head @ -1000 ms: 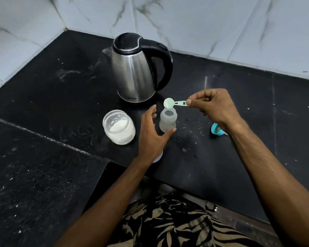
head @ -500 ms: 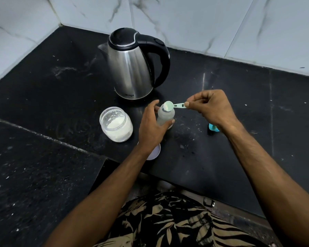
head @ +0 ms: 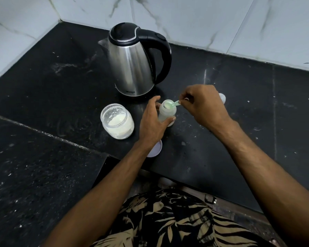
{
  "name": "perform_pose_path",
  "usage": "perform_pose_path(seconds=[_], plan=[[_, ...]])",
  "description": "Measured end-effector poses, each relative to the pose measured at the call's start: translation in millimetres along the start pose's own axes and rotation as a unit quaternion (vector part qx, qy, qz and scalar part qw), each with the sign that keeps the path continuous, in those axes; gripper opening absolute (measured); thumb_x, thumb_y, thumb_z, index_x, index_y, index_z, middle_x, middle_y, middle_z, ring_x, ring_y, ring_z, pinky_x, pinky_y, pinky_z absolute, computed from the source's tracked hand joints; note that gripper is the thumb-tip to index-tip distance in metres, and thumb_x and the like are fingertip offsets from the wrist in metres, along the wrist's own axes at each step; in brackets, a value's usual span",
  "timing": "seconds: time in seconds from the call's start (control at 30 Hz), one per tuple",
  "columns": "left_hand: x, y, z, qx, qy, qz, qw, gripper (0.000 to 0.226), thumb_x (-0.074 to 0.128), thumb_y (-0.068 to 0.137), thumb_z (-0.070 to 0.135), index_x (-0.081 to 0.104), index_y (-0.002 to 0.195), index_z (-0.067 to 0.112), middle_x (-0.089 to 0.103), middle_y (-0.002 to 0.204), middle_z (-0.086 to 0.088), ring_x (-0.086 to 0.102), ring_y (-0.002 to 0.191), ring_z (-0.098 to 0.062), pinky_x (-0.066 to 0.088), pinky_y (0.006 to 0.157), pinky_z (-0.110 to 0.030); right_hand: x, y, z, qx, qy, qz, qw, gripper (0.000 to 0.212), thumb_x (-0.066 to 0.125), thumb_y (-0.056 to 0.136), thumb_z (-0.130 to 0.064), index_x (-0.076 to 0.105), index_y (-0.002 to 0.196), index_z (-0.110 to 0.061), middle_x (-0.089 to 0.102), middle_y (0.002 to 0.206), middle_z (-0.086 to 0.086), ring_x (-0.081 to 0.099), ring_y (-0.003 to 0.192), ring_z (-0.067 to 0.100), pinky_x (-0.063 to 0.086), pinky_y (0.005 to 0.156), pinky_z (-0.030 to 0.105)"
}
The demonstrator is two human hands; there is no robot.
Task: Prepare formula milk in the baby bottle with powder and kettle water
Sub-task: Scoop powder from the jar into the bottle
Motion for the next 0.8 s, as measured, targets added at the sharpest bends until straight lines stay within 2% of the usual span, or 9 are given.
perform_pose_path(seconds=[0.07,0.13,0.27,0.37,0.47,0.53,0.63,0.8], plan=[[0,0,-1,0.003,0.002,-0.001,1.0,0.084,0.085,0.07,0.034,0.042,0.141,0.018,0.062,0.121,0.003,0.061,0.113,-0.015,0.053,0.096,-0.045,5,4,-8,-0.023,-0.038,-0.019,0.999,0.01,0.064,0.088,-0.009,0.073,0.092,-0.006,0.07,0.087,0.009,0.062,0.081,0.025,0.038,0.067,0.028],[0,1,-1,0.005,0.007,-0.001,1.0,0.081,0.086,0.072,0.031,0.043,0.139,0.019,0.062,0.121,0.003,0.061,0.112,-0.015,0.054,0.095,-0.045,9,7,-13,-0.031,-0.05,-0.031,0.998,0.016,0.058,0.09,-0.006,0.073,0.096,-0.005,0.068,0.092,0.011,0.061,0.085,0.026,0.034,0.068,0.027],[0,1,0,0.006,0.007,-0.004,1.0,0.072,0.083,0.069,0.036,0.048,0.131,0.02,0.064,0.121,0.004,0.063,0.11,-0.016,0.055,0.093,-0.045,20,8,-24,-0.068,-0.053,-0.07,0.994,0.023,0.055,0.093,-0.003,0.073,0.107,-0.006,0.066,0.1,0.012,0.062,0.091,0.026,0.04,0.071,0.027],[-2,-1,4,0.016,0.012,0.001,1.0,0.061,0.078,0.068,0.04,0.052,0.121,0.023,0.063,0.118,0.007,0.063,0.107,-0.015,0.055,0.09,-0.045,23,5,-28,-0.084,-0.033,-0.043,0.995,0.021,0.058,0.093,-0.004,0.071,0.109,-0.005,0.068,0.101,0.013,0.063,0.091,0.028,0.052,0.078,0.039],[-2,0,3,0.017,0.016,-0.005,1.0,0.056,0.079,0.071,0.037,0.052,0.119,0.028,0.063,0.117,0.008,0.062,0.106,-0.014,0.055,0.089,-0.044,26,1,-21,-0.092,-0.009,-0.029,0.995,0.016,0.062,0.089,-0.005,0.071,0.102,-0.004,0.07,0.095,0.013,0.065,0.086,0.028,0.055,0.075,0.045],[-2,1,1,0.014,0.02,-0.008,1.0,0.055,0.078,0.07,0.038,0.051,0.117,0.032,0.063,0.117,0.008,0.063,0.106,-0.013,0.056,0.088,-0.044,29,-1,-17,-0.09,0.013,-0.047,0.995,0.015,0.066,0.086,-0.004,0.073,0.098,-0.005,0.072,0.092,0.011,0.067,0.082,0.025,0.057,0.074,0.041],[-2,1,1,0.017,0.016,-0.001,1.0,0.055,0.08,0.069,0.042,0.052,0.116,0.033,0.065,0.116,0.008,0.064,0.105,-0.014,0.056,0.087,-0.045,20,1,-12,-0.086,0.054,0.006,0.995,0.012,0.068,0.084,-0.002,0.075,0.094,-0.004,0.073,0.089,0.01,0.068,0.078,0.022,0.056,0.071,0.031],[-2,1,0,0.019,0.014,-0.004,1.0,0.055,0.078,0.069,0.043,0.052,0.117,0.033,0.065,0.116,0.008,0.064,0.105,-0.013,0.057,0.087,-0.044,26,0,-10,-0.081,0.05,-0.025,0.995,0.013,0.073,0.084,-0.005,0.075,0.097,-0.006,0.073,0.092,0.009,0.069,0.08,0.021,0.057,0.075,0.032]])
Point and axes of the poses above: each hand's wrist, its own y-axis towards the middle knuckle, its own x-axis out of the palm, z = x × y, the point moved 7 cm from there along y, towards the middle knuckle
